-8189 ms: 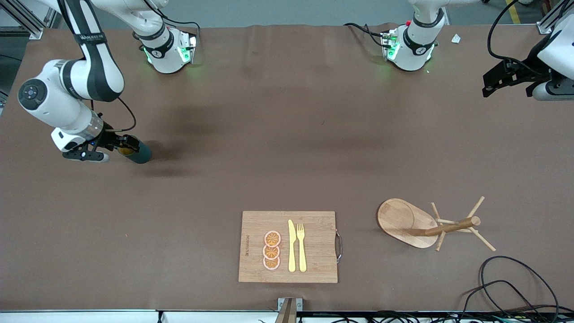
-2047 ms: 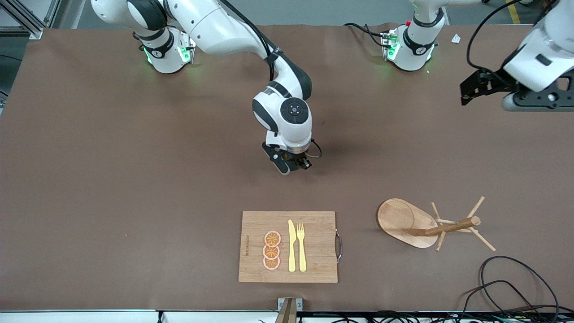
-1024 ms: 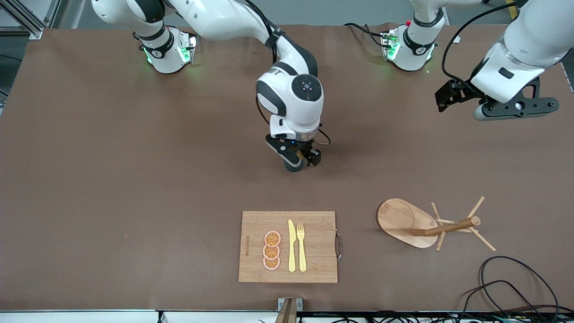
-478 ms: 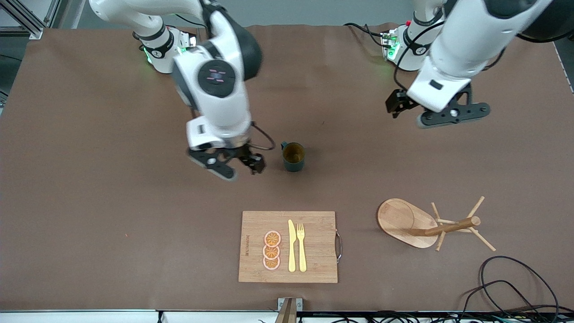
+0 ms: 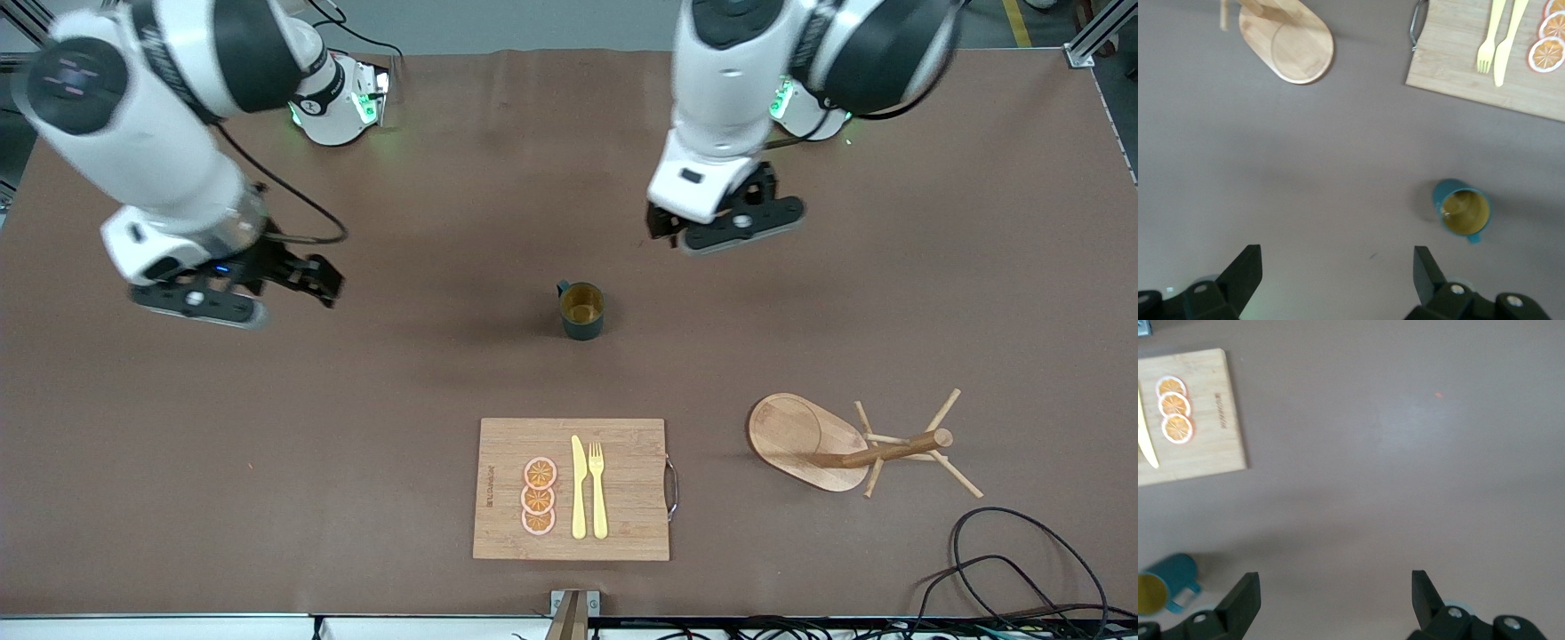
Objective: Pass cup and hang on rack
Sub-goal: 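Set the mug down and open the right gripper while the left gripper approaches, then lower the left gripper over the mug's handle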
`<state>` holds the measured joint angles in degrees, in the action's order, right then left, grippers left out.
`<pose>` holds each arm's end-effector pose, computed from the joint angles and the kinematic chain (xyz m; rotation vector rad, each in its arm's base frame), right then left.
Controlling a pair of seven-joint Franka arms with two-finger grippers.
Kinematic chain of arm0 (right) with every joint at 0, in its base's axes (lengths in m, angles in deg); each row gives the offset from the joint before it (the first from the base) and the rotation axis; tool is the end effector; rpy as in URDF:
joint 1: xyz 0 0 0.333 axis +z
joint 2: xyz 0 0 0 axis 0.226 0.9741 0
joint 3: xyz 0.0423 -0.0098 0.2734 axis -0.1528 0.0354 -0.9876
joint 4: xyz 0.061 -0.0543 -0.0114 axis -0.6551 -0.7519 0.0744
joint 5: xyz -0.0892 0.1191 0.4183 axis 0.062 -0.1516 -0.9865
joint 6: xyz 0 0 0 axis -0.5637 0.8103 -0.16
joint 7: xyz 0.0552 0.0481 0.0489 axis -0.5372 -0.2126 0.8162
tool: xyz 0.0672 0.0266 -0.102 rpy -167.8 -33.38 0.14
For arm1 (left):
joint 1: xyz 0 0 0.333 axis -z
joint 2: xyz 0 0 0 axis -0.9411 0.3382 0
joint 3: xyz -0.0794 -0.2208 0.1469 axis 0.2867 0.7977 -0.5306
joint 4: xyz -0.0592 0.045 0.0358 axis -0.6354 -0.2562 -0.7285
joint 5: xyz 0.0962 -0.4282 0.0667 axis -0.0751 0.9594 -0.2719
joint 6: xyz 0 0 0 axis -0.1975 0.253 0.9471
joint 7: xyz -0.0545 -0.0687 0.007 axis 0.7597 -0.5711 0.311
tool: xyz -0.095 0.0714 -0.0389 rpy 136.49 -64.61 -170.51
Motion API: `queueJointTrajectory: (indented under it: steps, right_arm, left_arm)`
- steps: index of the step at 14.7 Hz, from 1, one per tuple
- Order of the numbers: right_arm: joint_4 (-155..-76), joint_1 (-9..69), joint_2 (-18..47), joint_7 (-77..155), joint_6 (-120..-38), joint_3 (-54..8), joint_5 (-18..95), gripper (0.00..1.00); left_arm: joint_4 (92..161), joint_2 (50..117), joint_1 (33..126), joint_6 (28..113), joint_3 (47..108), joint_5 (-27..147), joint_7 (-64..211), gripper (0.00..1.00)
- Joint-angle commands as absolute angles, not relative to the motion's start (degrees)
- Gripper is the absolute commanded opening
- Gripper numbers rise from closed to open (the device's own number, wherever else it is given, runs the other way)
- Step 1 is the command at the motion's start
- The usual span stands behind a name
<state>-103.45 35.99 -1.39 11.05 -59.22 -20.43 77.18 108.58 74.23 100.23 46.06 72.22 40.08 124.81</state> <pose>0.6271 0.1694 0.5200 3.0931 -0.2031 0.0464 0.5203 -0.4329 0.4736 -2.9751 -0.3700 -0.0697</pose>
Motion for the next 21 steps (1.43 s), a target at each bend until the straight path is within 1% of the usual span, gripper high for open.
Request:
queueJointTrajectory:
  steps: [1, 5, 8, 9, 11, 12, 13, 15, 17, 18, 19, 21]
  right_arm:
    - [-106.99, 29.34, -6.82, 20.72, -56.82, -21.8, 77.87, 1.0]
    - [-106.99, 20.9, -10.6, 27.76, -51.63, -21.8, 77.61, 1.0]
    - [-106.99, 16.85, -11.22, 31.21, -50.74, -21.8, 77.61, 1.0]
    - [-107.77, 16.49, -11.48, 31.91, -50.74, -21.8, 77.61, 1.0]
    - [-114.51, 16.57, -15.77, 31.92, -54.23, -21.8, 77.61, 1.0]
    - [-117.94, 16.58, -17.88, 31.83, -56.61, -21.8, 77.61, 1.0]
    - [-119.89, 16.49, -19.12, 31.65, -57.33, -21.8, 77.43, 1.0]
    - [-120.09, 15.62, -19.13, 31.3, -57.25, -21.71, 77.0, 1.0]
    - [-120.0, 14.04, -18.96, 31.48, -57.33, -21.71, 74.89, 1.0]
    - [-120.09, 13.59, -18.87, 31.56, -57.33, -21.71, 74.71, 1.0]
    - [-120.26, 13.67, -18.87, 31.48, -57.33, -21.71, 74.71, 1.0]
    - [-120.52, 13.85, -19.04, 31.39, -57.33, -21.88, 74.62, 1.0]
  left_arm:
    - [106.03, 80.09, 105.81, 49.46, 71.91, 34.94, 134.13, 1.0]
    - [105.68, 86.86, 113.89, 53.96, 71.64, 27.38, 149.34, 1.0]
    - [105.68, 91.78, 118.38, 55.02, 71.47, 20.71, 159.54, 0.98]
    - [105.68, 93.79, 119.61, 55.8, 71.47, 18.25, 164.18, 0.97]
    - [105.68, 96.96, 121.38, 57.91, 71.56, 14.81, 169.13, 0.95]
    - [105.68, 98.54, 122.6, 58.35, 71.38, 13.32, 170.54, 0.93]
    - [105.6, 99.6, 123.49, 58.79, 71.29, 12.08, 172.12, 0.92]
    - [105.6, 101.01, 124.37, 59.5, 71.29, 9.71, 175.9, 0.91]
    - [105.6, 102.33, 124.72, 63.17, 71.29, 8.82, 176.53, 0.91]
    - [105.68, 102.6, 124.73, 63.54, 71.29, 8.56, 176.45, 0.91]
    - [105.77, 103.21, 125.42, 63.54, 71.2, 7.34, 176.71, 0.88]
    - [105.86, 104.27, 126.48, 63.46, 71.2, 5.31, 180.81, 0.86]
